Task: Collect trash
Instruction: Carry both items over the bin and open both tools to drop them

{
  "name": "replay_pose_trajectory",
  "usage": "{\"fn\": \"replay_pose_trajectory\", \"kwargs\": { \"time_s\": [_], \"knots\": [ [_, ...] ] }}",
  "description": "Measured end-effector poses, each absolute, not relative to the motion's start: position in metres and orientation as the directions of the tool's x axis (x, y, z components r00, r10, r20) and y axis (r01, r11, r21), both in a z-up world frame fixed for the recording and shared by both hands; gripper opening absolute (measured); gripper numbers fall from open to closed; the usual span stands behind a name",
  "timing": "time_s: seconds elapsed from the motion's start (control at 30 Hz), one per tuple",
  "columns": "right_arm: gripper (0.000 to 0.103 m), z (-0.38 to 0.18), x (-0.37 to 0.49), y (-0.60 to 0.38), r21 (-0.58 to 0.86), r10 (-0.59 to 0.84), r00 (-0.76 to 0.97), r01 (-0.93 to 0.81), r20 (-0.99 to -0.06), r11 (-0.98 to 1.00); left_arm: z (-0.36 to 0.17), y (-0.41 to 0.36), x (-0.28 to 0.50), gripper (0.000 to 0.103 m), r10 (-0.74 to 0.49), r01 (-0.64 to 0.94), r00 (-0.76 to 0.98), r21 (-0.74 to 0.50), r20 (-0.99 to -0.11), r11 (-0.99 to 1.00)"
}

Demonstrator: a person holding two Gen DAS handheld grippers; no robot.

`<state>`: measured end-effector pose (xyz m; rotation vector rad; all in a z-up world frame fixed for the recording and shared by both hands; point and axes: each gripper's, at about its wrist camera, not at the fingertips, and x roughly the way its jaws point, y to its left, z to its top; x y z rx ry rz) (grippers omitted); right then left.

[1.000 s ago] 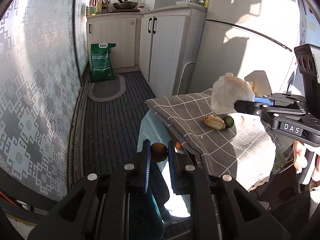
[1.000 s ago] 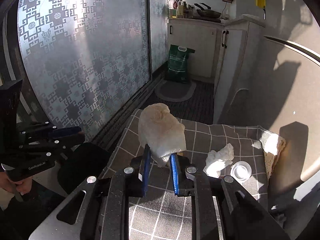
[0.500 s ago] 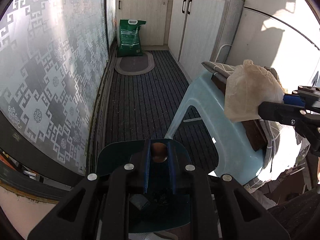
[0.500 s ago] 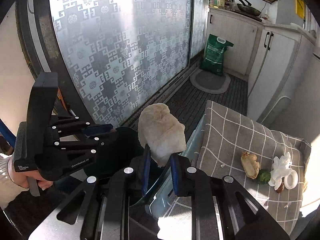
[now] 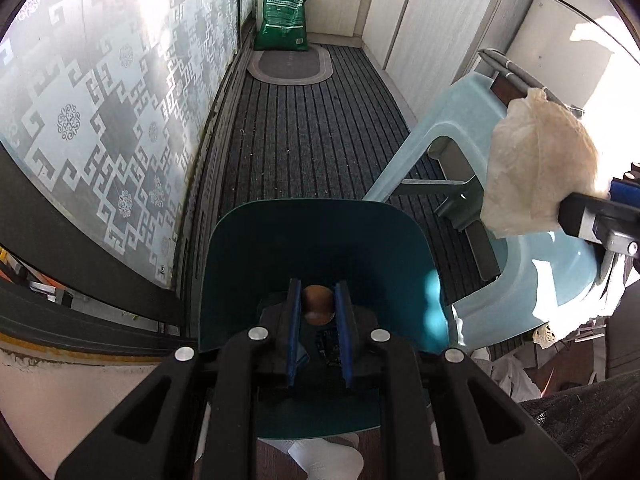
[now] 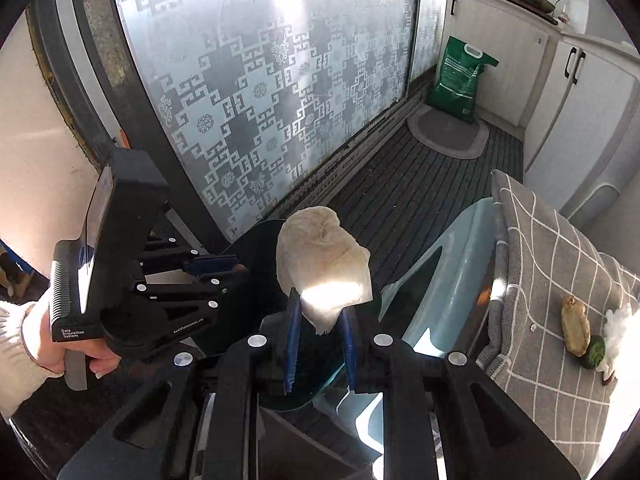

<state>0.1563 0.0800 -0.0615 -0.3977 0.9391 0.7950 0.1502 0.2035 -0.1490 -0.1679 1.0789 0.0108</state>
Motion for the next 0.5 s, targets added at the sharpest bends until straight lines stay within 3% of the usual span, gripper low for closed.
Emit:
{"fn": "replay_pose_trajectory", "kwargs": {
  "time_s": [0.3,0.37,0.5],
  "knots": [
    [0.018,-0.079,0.156,0.099,0.032,0.404,0.305,-0.764,-0.862,0.644,-0.175,0.212,0.148,0.019,-0.08,-0.099,0.414,-0.132,-0.907,0.986],
    [0.018,-0.086,0.158,0.101,0.03,0.392,0.297,-0.763,-0.871,0.646,-0.173,0.214,0.146,0.033,-0.088,-0.101,0.424,-0.144,-0.902,0.985],
    [0.018,-0.101,0.161,0.106,0.029,0.367,0.28,-0.759,-0.887,0.65,-0.16,0.213,0.145,0.036,-0.089,-0.092,0.461,-0.147,-0.883,0.985]
  ]
}}
